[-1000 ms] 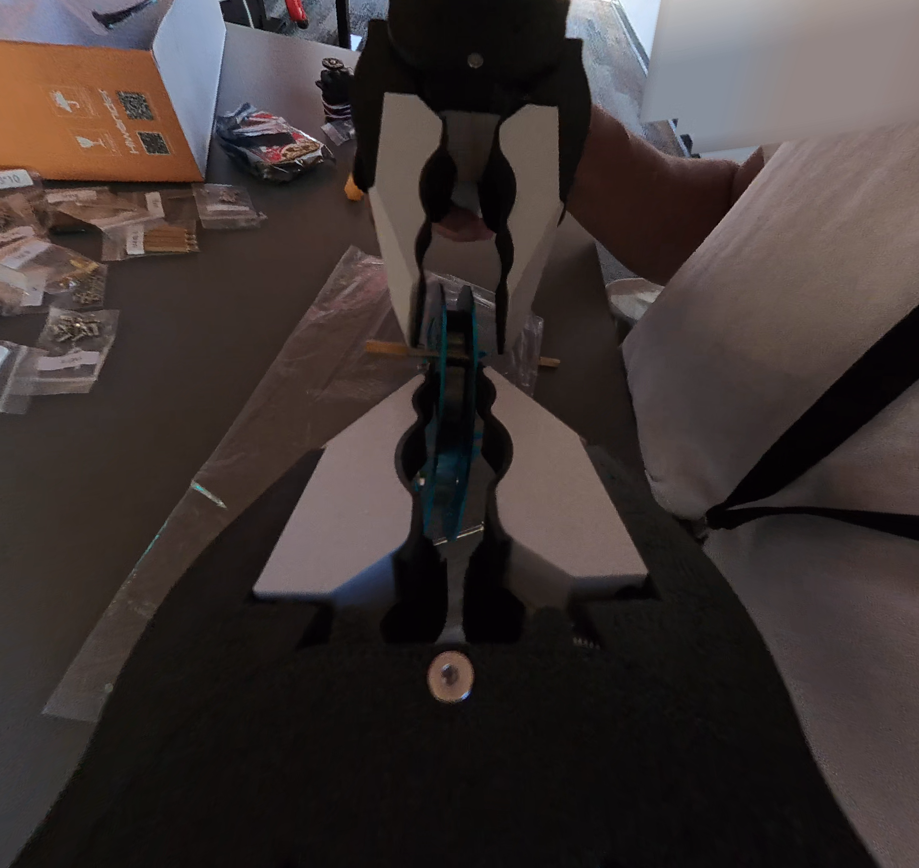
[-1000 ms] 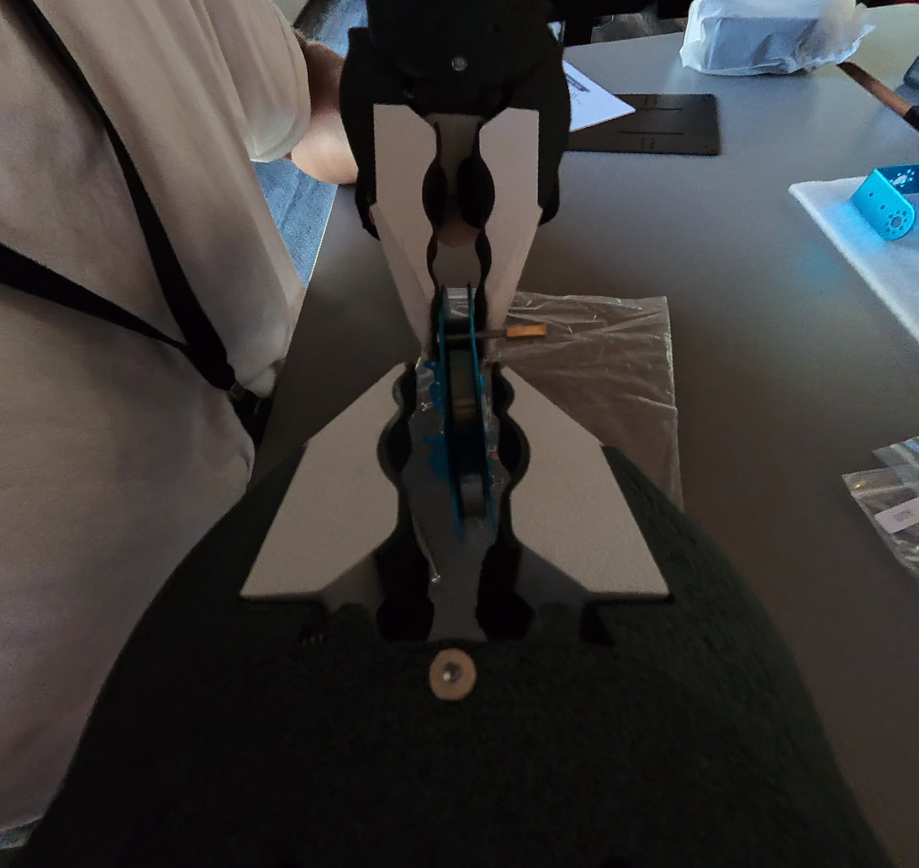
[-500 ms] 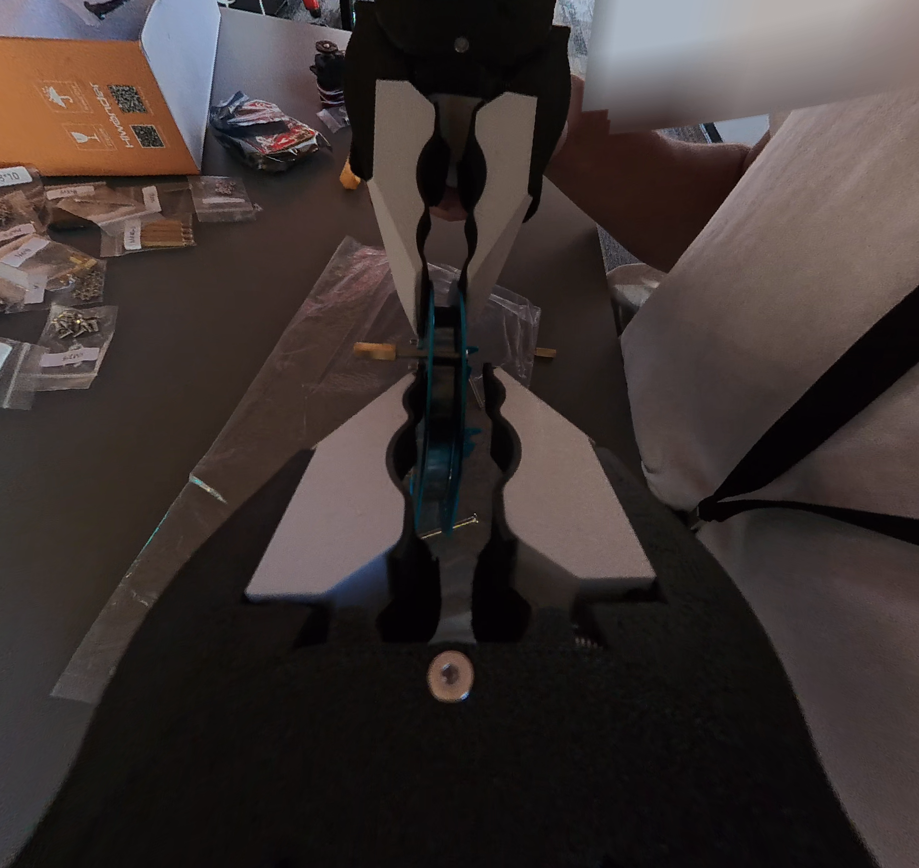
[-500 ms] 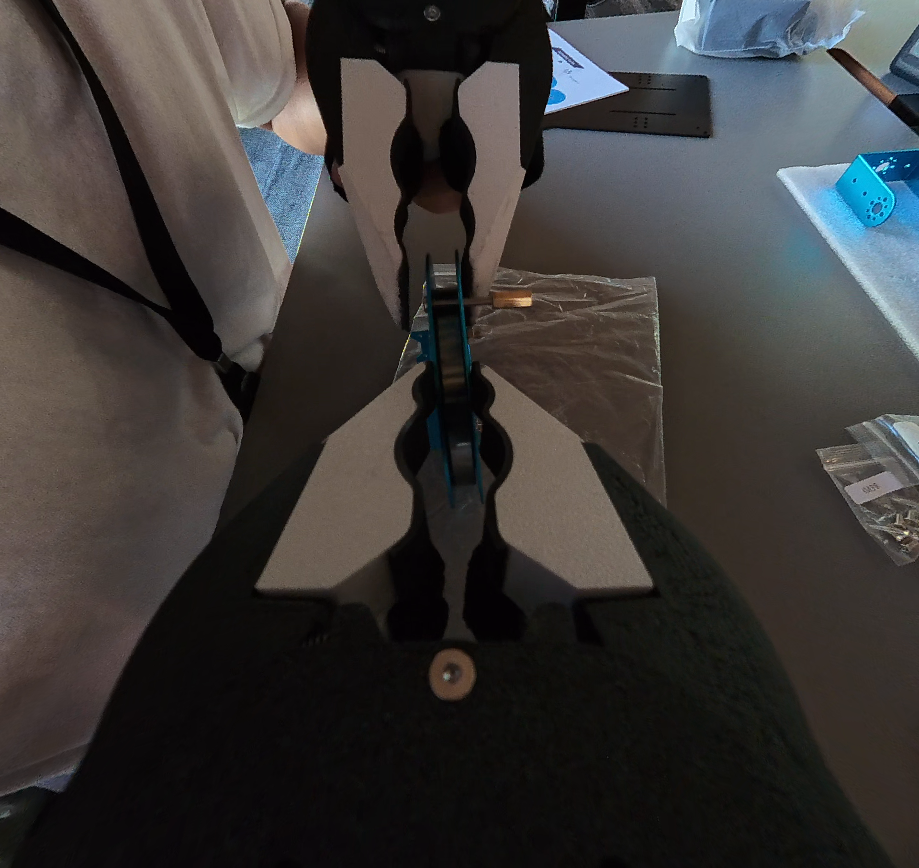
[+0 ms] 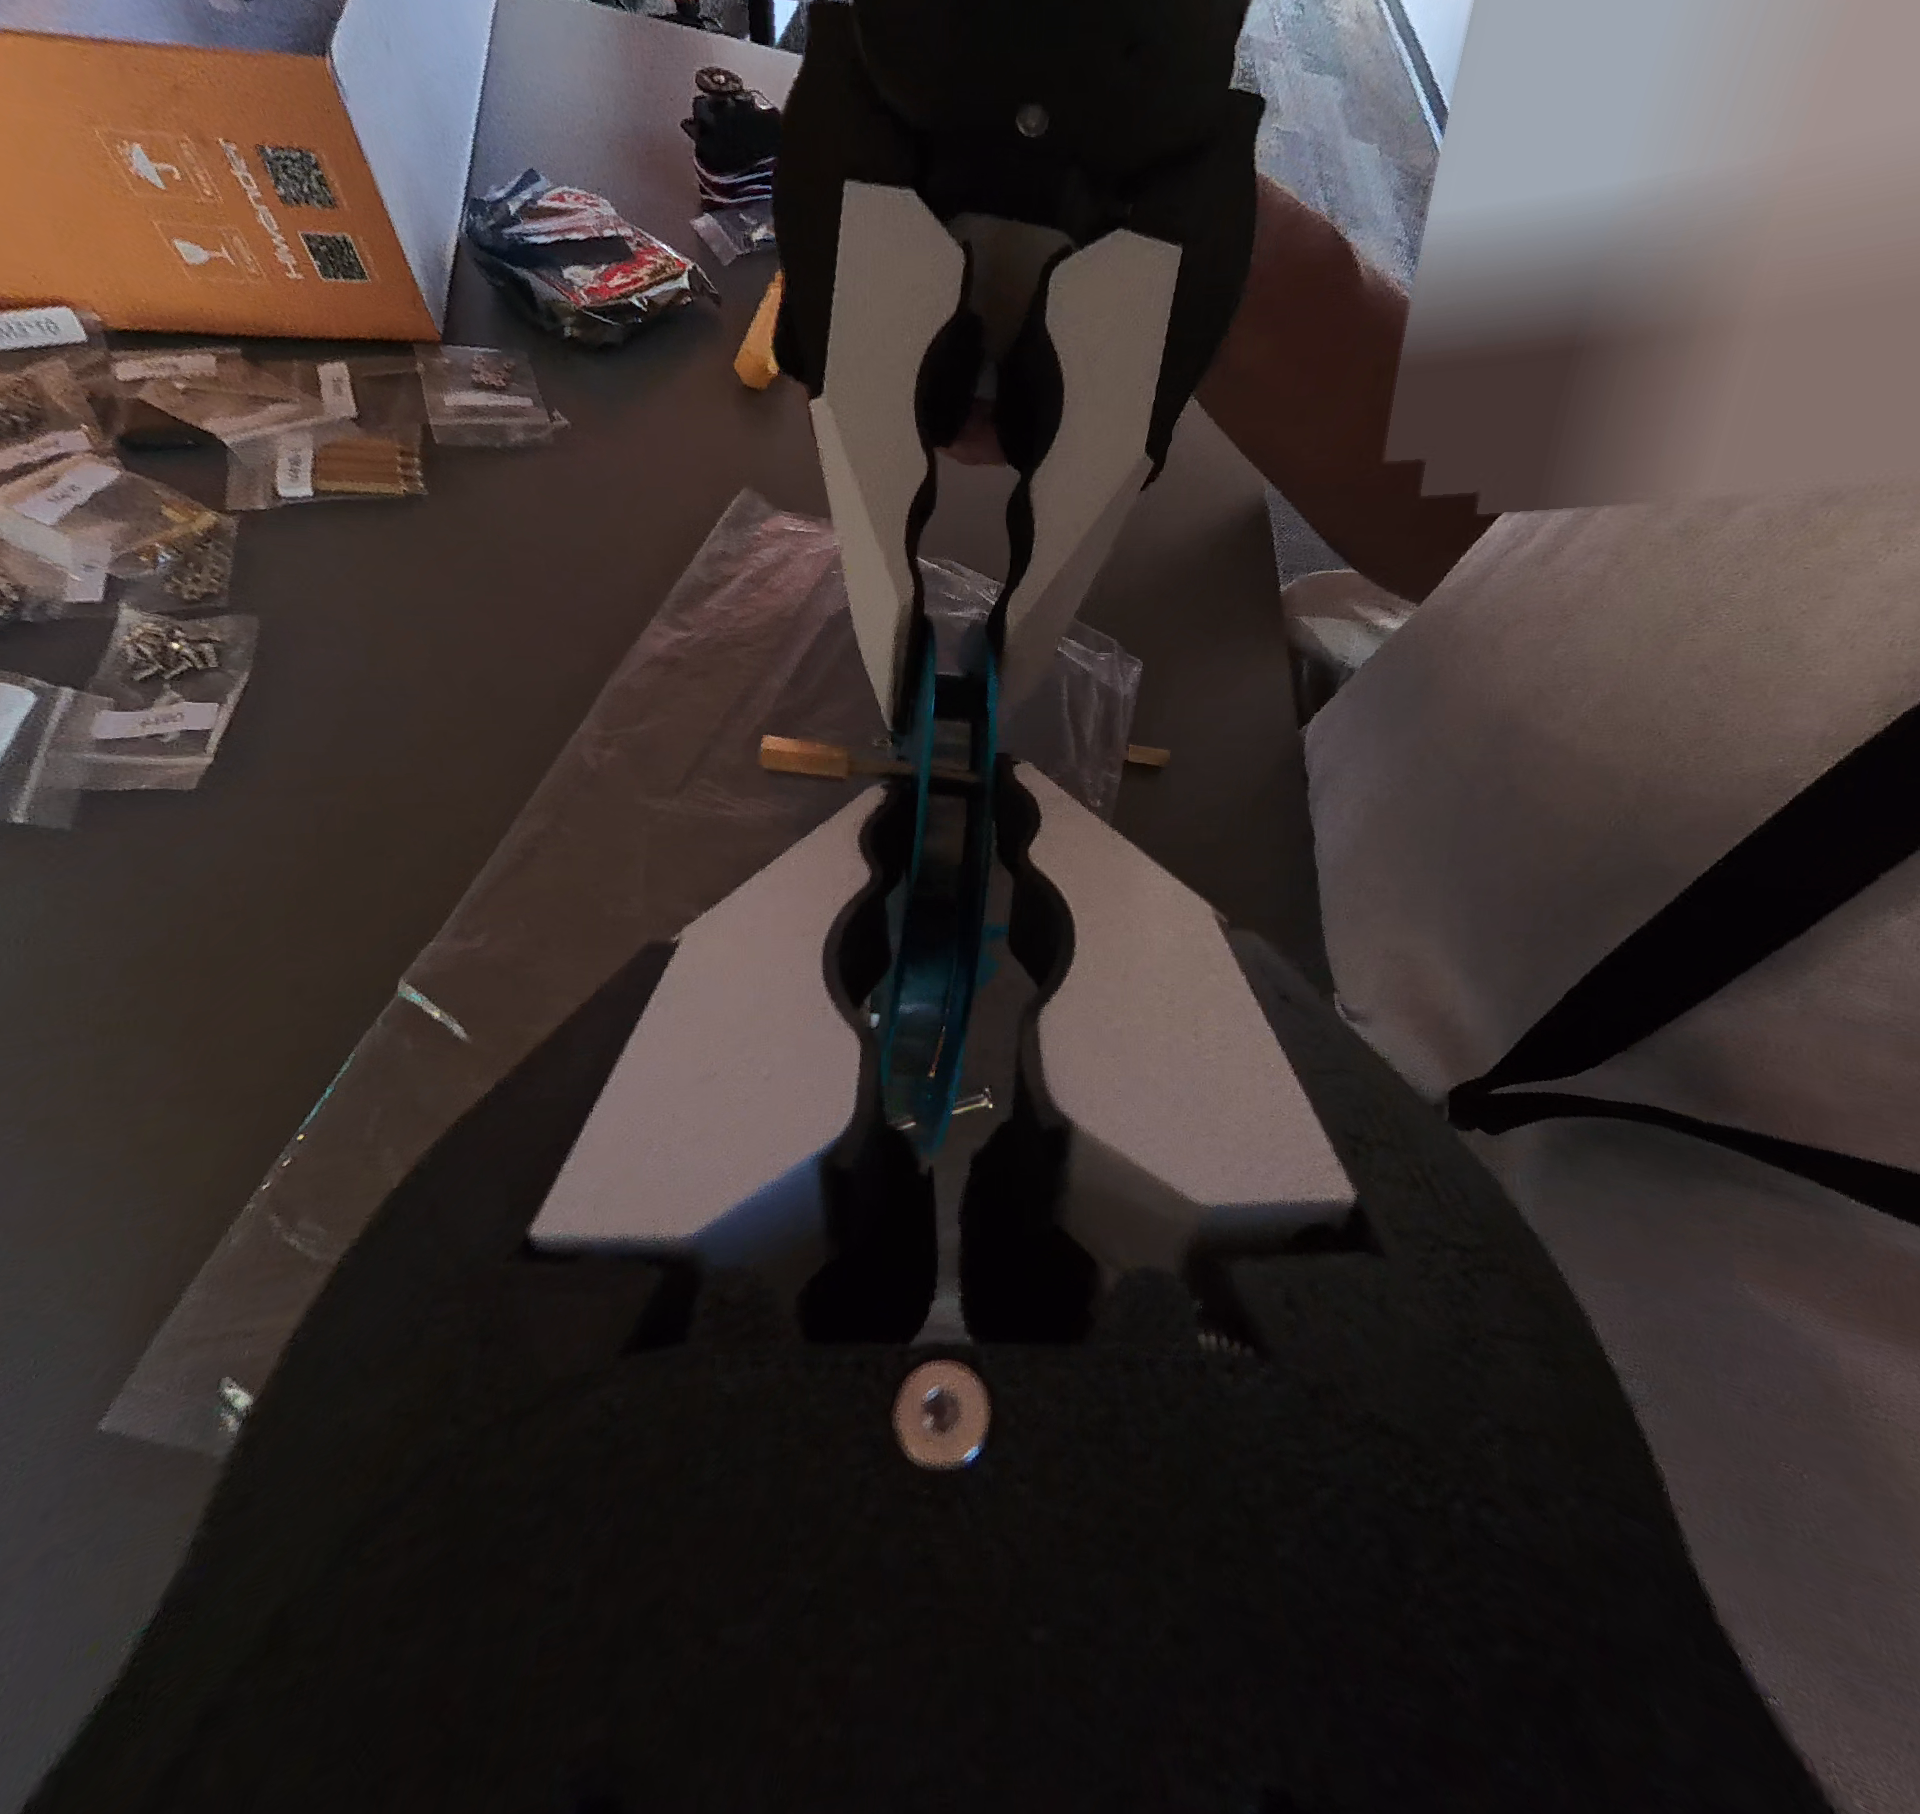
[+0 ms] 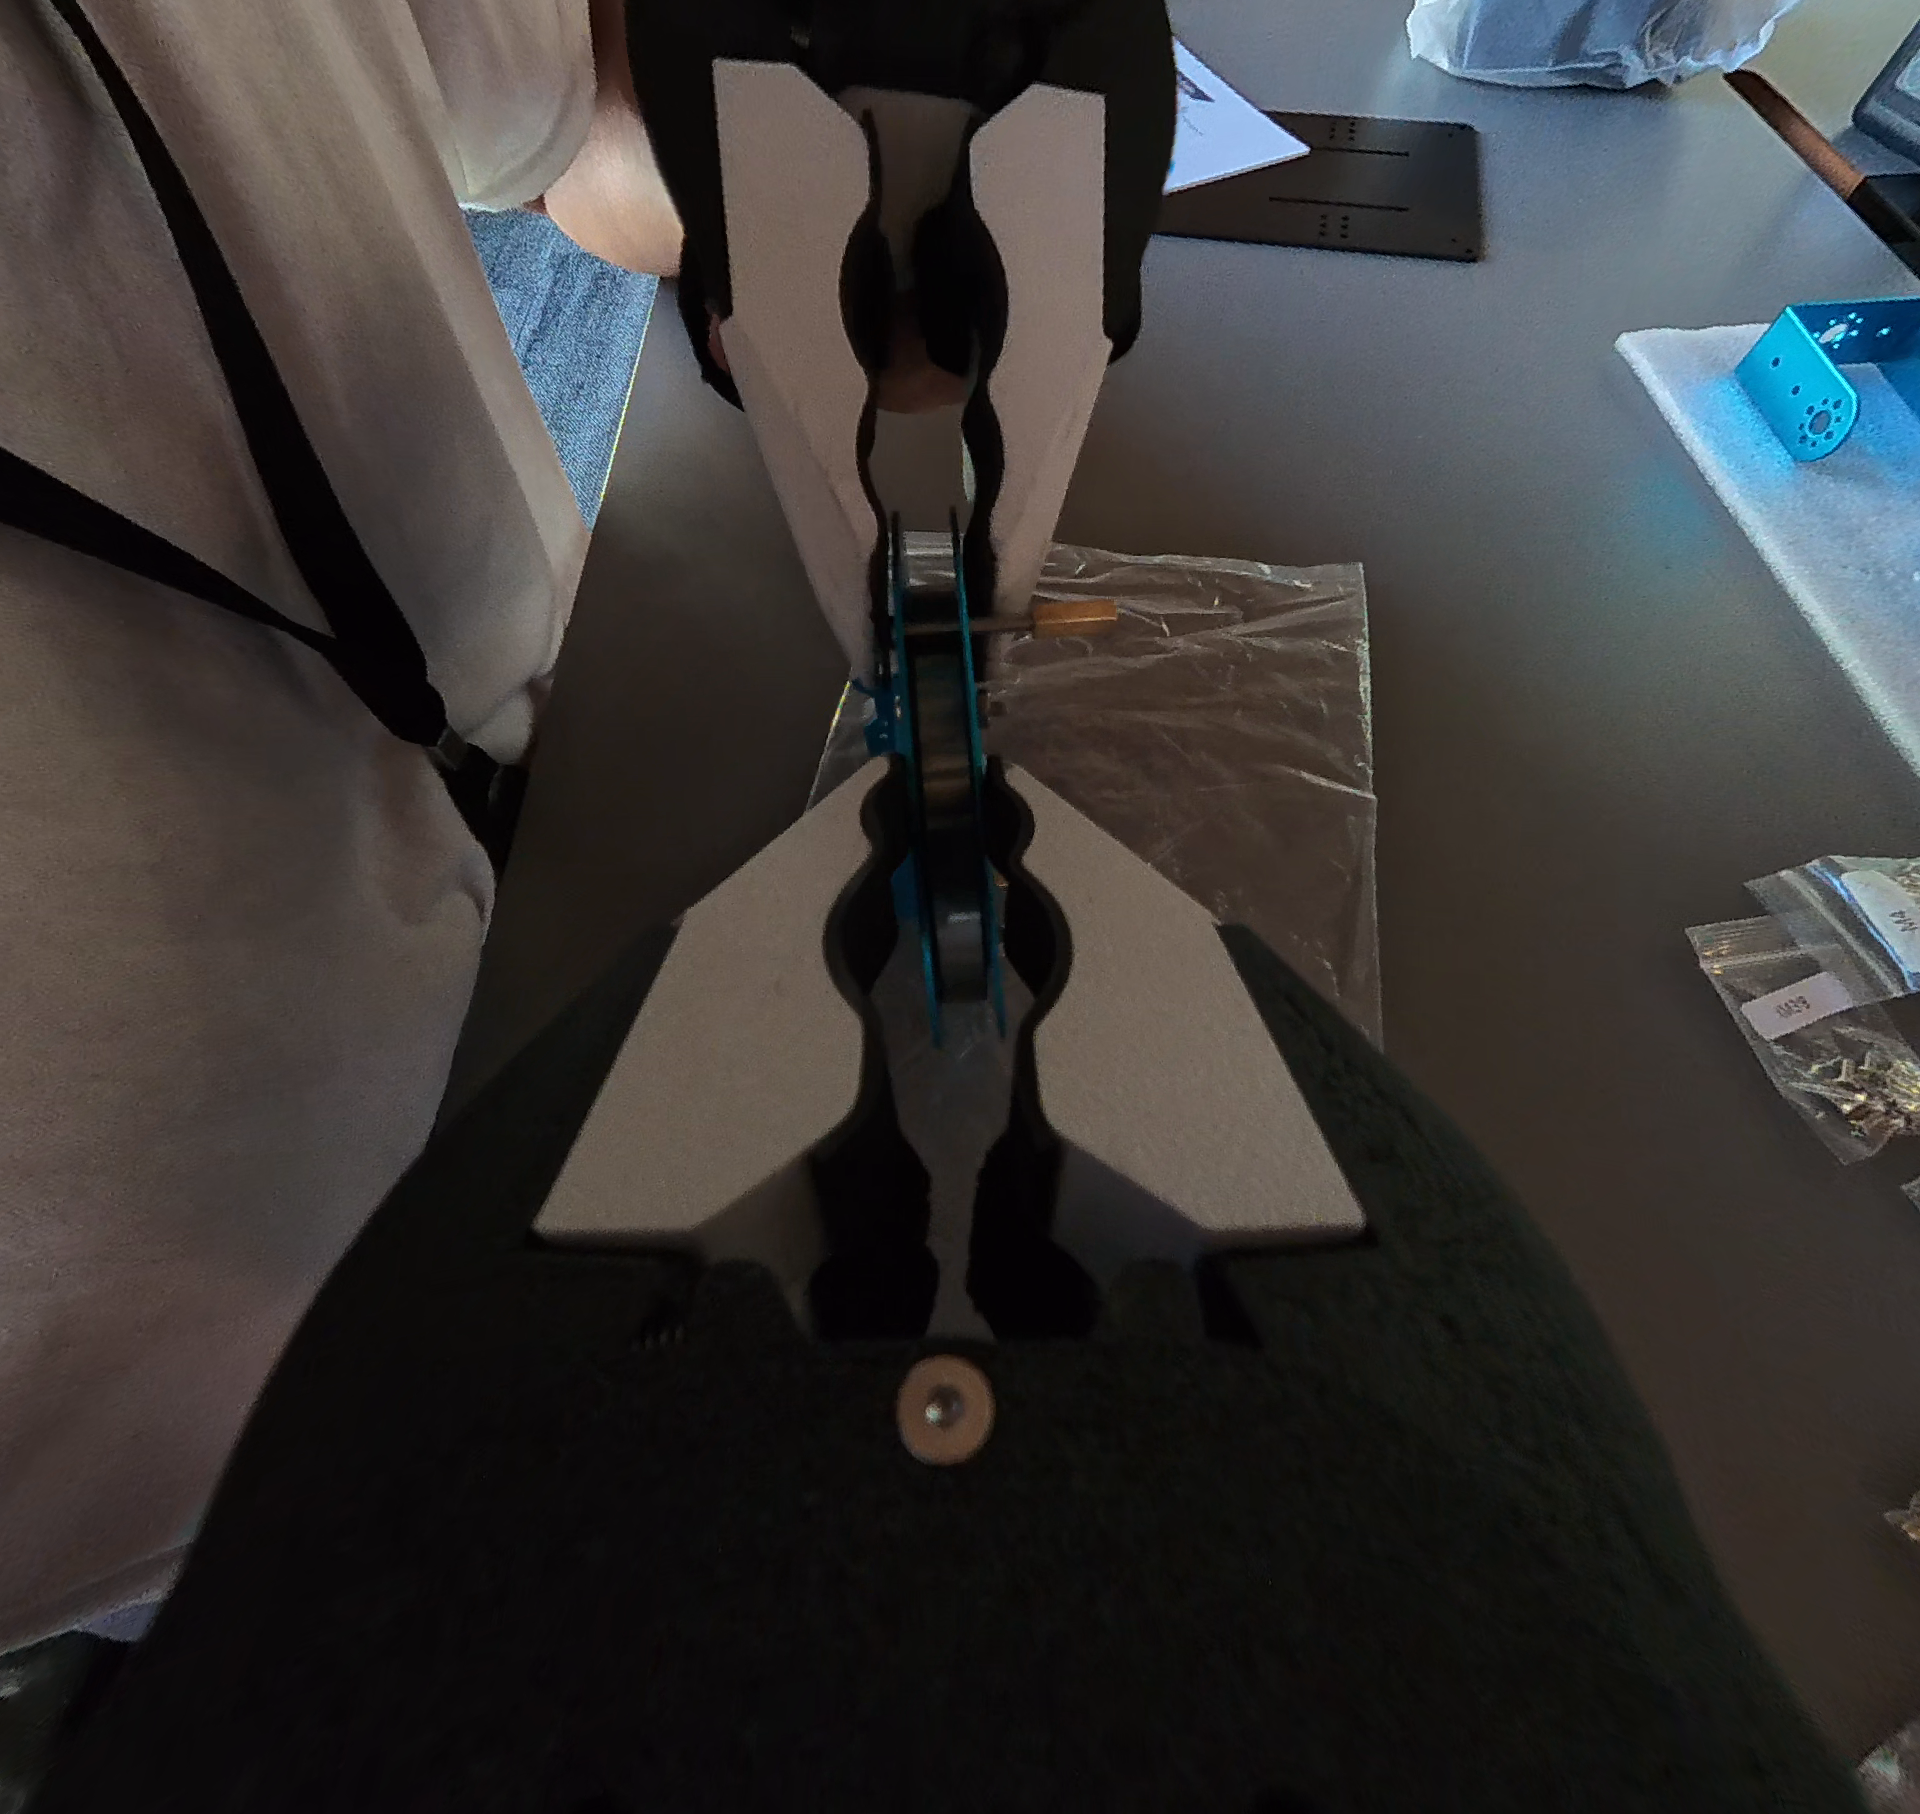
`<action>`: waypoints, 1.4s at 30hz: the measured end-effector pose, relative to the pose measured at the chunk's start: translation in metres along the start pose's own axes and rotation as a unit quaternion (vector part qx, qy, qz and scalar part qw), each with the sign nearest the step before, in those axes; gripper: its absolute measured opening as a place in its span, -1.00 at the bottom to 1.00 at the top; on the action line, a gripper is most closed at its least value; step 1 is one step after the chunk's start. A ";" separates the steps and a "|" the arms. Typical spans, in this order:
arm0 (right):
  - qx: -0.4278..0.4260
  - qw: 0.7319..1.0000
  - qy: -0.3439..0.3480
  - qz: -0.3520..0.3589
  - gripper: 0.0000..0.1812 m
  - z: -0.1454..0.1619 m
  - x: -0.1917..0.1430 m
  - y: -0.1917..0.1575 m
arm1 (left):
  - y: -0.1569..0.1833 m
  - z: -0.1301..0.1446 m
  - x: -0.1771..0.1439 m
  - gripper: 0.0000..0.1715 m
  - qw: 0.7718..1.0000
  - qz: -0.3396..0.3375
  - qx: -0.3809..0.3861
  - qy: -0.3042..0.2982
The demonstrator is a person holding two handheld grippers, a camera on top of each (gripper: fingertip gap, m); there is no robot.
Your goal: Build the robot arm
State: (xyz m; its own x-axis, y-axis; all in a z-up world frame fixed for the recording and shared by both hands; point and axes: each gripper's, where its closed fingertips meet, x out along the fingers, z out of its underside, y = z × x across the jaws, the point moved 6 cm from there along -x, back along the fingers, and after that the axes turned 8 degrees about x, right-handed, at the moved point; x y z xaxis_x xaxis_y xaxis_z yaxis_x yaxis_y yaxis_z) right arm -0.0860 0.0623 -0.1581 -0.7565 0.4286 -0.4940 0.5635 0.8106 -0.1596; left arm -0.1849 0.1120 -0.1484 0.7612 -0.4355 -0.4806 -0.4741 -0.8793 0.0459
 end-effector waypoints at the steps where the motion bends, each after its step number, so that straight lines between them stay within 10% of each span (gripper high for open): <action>1: 0.001 1.000 0.000 -0.001 -0.86 0.000 0.000 0.000 | 0.001 0.000 0.000 -0.81 1.000 -0.004 0.007 0.000; 13: -0.022 0.998 0.025 0.046 -0.58 -0.004 0.000 -0.005 | 0.004 -0.001 0.002 -0.82 0.999 -0.016 0.037 -0.001; 42: 0.015 1.000 0.019 0.016 -0.81 0.003 0.011 -0.008 | 0.007 0.000 0.006 -0.80 0.999 -0.021 0.035 -0.022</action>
State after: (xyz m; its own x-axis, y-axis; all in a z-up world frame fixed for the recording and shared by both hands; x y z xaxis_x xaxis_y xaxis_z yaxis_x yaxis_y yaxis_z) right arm -0.0977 0.0598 -0.1646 -0.7498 0.4694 -0.4664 0.5969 0.7839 -0.1708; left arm -0.1838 0.1037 -0.1513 0.7616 -0.3879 -0.5191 -0.4732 -0.8802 -0.0365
